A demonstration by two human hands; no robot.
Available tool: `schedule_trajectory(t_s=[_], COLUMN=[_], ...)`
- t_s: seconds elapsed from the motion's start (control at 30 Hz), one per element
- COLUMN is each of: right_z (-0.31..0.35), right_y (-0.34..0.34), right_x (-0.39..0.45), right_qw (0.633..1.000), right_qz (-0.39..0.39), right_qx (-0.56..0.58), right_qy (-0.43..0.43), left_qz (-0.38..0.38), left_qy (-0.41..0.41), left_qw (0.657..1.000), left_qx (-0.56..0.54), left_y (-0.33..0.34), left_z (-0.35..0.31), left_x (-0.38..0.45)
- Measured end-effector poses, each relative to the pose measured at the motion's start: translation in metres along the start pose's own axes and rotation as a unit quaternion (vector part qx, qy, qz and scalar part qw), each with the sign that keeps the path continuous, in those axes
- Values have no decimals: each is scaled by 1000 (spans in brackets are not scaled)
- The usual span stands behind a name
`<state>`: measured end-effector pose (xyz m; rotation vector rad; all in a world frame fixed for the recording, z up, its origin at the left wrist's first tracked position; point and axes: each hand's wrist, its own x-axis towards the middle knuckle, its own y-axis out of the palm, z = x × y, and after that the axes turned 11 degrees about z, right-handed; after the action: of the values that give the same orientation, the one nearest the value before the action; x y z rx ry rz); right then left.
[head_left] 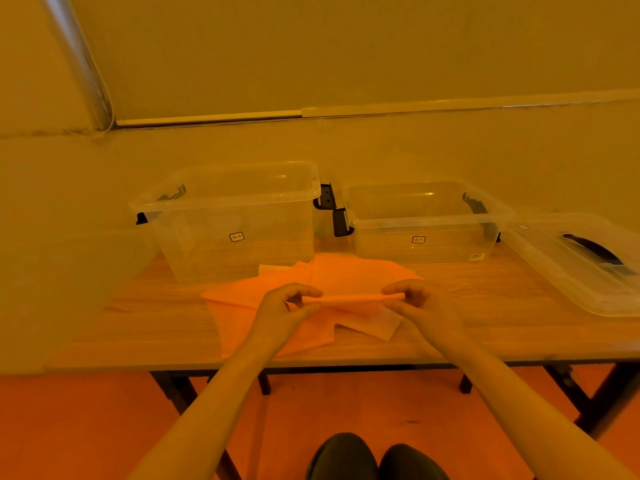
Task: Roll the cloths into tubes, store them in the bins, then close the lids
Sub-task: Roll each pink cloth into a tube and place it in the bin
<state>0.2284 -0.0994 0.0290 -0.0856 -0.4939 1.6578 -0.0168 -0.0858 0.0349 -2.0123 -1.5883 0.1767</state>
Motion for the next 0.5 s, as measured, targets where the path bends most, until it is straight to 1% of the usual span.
schedule_trajectory(t_s=[0.13,0.23,0.37,0.5], right_z=[13,20,23,21], right_y=[-5,-7,-9,-9], right_x=[0,-2,-4,-5], right_qw=[1000,1000,999,999], right_qz=[-10,-11,-17,-24], right_qx=[5,9,19,34], right_qy=[-14,-26,-30,-34], left_qz=[-4,-15,-21,-28], left_qy=[-14,-6,-10,13], left_qw=[1000,1000,1000,999], left_qx=[9,14,-1,-30], left_y=[-5,-7,-10,-11], left_z=[-13,-20,-28,-33], left_x=[4,4,0,-4])
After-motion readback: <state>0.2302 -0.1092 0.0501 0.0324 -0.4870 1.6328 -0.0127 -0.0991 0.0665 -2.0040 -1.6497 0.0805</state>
